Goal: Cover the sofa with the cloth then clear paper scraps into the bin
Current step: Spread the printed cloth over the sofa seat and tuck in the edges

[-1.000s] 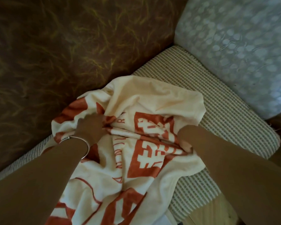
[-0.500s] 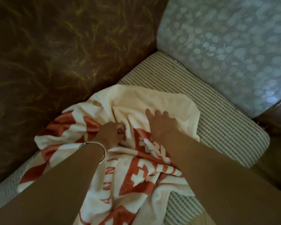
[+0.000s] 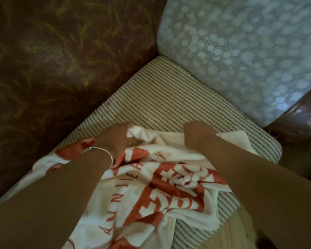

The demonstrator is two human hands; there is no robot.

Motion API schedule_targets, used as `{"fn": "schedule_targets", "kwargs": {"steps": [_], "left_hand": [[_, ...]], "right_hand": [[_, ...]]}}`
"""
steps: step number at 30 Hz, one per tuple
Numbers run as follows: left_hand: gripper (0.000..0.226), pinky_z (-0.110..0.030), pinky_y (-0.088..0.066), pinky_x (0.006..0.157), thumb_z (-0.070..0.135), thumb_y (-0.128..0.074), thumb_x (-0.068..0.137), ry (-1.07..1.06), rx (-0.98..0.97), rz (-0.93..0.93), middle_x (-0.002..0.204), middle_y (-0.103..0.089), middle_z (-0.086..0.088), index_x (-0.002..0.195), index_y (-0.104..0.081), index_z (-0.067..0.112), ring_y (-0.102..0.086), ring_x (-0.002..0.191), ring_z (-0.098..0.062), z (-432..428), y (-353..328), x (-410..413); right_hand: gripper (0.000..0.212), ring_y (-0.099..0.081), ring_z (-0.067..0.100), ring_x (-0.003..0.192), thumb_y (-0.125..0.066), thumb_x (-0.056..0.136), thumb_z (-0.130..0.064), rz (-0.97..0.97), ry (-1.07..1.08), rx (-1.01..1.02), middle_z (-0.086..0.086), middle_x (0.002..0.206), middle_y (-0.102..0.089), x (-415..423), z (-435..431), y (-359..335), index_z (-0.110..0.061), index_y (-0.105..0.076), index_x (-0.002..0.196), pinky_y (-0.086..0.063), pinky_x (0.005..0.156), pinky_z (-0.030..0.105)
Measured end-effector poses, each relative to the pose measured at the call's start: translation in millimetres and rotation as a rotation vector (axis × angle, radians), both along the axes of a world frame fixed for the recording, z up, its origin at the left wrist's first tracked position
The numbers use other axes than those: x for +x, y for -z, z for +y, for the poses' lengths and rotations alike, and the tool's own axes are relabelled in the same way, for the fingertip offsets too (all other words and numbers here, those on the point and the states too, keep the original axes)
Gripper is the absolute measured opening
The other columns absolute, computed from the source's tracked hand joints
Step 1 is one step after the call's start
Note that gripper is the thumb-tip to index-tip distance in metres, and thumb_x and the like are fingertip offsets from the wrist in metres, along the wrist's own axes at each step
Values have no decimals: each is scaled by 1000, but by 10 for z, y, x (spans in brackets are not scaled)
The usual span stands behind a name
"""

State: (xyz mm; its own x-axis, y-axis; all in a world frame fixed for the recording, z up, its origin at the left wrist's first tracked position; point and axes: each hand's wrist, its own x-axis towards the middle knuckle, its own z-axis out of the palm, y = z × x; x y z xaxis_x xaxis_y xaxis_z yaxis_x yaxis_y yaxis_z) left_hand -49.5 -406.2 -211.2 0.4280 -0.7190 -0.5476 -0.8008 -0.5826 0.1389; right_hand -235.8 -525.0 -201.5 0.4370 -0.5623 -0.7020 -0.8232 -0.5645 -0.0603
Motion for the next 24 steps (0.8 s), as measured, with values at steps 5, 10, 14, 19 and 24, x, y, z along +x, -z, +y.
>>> {"fn": "schedule_targets", "kwargs": {"steps": [5, 10, 14, 19, 24], "left_hand": [[42, -39, -34, 104, 18, -65, 80, 165, -503, 125, 120, -61, -1, 121, -56, 20, -52, 116, -21, -478, -299, -533], [35, -30, -42, 89, 31, -48, 95, 92, 119, 329, 123, -60, -9, 123, -54, 11, -57, 112, -26, -419, -334, -349], [45, -28, -45, 95, 17, -49, 91, 483, 494, 200, 128, -60, 1, 133, -47, 31, -59, 111, -22, -253, -304, -313], [57, -28, -42, 93, 2, -53, 85, 408, 686, 578, 106, -55, 15, 127, -44, 40, -51, 105, -15, -307, -443, -499], [28, -28, -48, 88, 41, -68, 76, 590, 723, 181, 93, -65, 7, 100, -67, 27, -60, 92, -16, -590, -632, -423]], "right_hand": [[48, -55, 25, 118, -61, 85, -31, -342, 245, 295, 8, 125, -59, 317, 168, -85, -12, -50, 128, -44, 103, 39], [30, -57, 26, 116, -40, 97, -17, 56, 268, -144, 10, 124, -58, -333, -138, -3, -8, -56, 122, -46, 94, 35], [26, -54, 27, 114, -45, 95, -17, -100, 261, -173, 11, 121, -56, -339, -154, 27, -7, -57, 116, -46, 92, 35], [19, -57, 24, 95, -47, 90, -4, -377, 284, 62, 10, 106, -58, -283, -157, 31, -13, -55, 105, -43, 73, 29], [27, -60, 23, 109, -42, 97, -13, -86, 252, -97, 8, 120, -60, -450, -153, -20, -11, -59, 118, -47, 88, 32]]}}
